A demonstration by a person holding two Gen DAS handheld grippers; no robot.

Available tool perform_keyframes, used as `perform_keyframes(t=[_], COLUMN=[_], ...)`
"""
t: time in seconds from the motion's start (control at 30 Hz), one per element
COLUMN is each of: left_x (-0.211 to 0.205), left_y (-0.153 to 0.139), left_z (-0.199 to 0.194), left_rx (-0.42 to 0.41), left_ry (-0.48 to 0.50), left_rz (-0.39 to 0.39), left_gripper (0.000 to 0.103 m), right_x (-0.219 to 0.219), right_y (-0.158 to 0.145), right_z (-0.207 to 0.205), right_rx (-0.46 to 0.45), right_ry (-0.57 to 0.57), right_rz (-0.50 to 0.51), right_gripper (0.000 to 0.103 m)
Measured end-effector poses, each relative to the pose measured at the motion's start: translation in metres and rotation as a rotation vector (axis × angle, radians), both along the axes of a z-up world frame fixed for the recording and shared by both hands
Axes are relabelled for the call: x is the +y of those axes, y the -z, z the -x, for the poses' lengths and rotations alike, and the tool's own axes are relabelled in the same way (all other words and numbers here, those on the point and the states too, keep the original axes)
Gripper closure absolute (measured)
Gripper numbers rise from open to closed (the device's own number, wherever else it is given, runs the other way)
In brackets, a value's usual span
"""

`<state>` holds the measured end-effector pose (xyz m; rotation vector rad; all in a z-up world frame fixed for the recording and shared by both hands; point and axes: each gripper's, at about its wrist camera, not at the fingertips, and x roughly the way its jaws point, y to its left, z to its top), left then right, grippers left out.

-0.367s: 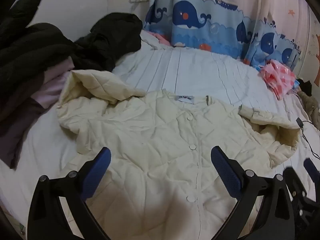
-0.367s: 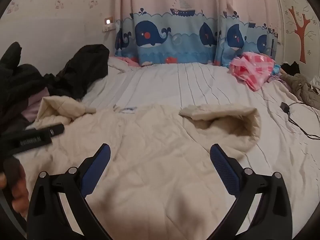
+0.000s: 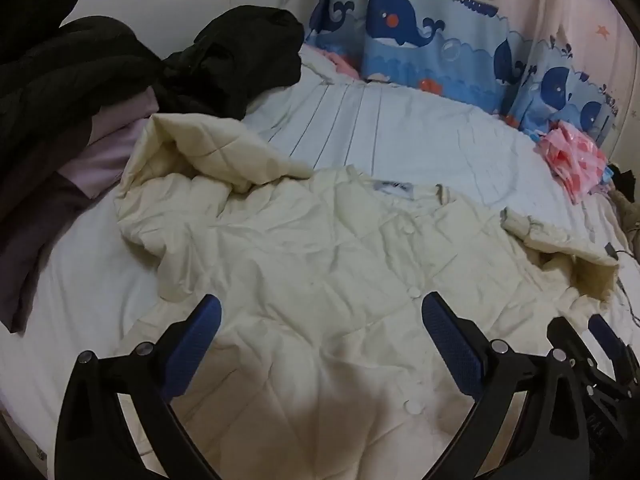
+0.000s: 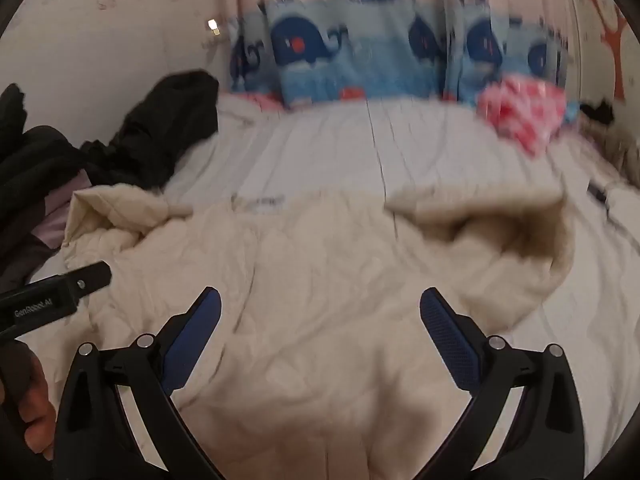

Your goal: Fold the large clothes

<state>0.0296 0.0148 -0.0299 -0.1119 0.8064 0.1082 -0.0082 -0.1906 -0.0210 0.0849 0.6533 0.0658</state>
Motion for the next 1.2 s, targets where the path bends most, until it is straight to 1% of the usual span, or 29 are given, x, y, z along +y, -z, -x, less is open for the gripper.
perform_keyframes(t=[0.1,0.17,0.23,0.3,0.43,0.47,0.57,0.6,0.73,0.83,0.97,1.07,1.2], left_x=[-0.003,-0.009,-0.015,-0.004,-0.003,-0.004,-0.005,-0.013,-0.015,-0.015,-0.018,-0.019,-0.021], left_y=[0.003,0.004,0.006,0.006,0.004,0.003,0.0,0.005,0.008,0.009,0.013,0.015,0.016], left_z=[0.005,0.008,0.007,0.011,0.01,0.01,0.01,0.012,0.011,0.01,0.01,0.009,0.009], left_rx=[0.006,-0.002,0.004,0.013,0.013,0.008,0.004,0.005,0.017,0.022,0.042,0.049,0.051], left_ry=[-0.006,-0.006,0.006,-0.001,-0.004,-0.004,0.003,-0.002,0.008,0.014,0.017,0.016,0.016], left_rz=[-0.02,-0.053,-0.084,-0.087,-0.092,-0.097,-0.105,-0.105,-0.121,-0.11,-0.069,-0.073,-0.071], left_gripper=[0.007,0.007,0.007,0.007,0.007,0.007,0.007,0.007,0.007,0.007,0.007,0.007,0.007], right_x=[0.003,0.001,0.002,-0.001,-0.002,0.004,0.005,0.006,0.01,0.013,0.017,0.018,0.018], right_y=[0.005,0.006,0.009,0.012,0.014,0.013,0.014,0.014,0.013,0.015,0.019,0.018,0.017], right_z=[0.0,0.004,0.005,0.006,0.005,0.003,0.001,0.0,-0.001,-0.001,-0.001,-0.001,0.0], right_rx=[-0.007,-0.018,-0.017,-0.007,0.009,0.013,0.024,0.026,0.017,0.016,0.022,0.016,0.013], right_ry=[0.002,0.003,0.003,-0.004,-0.009,-0.003,-0.002,-0.002,0.001,0.004,0.015,0.018,0.014], right_rz=[0.024,0.007,0.021,0.022,0.022,0.023,0.022,0.023,0.041,0.062,0.091,0.108,0.105], right_gripper=[0.007,0.007,0.007,0.007,0.007,0.007,0.007,0.007,0.007,0.007,0.007,0.007,0.007])
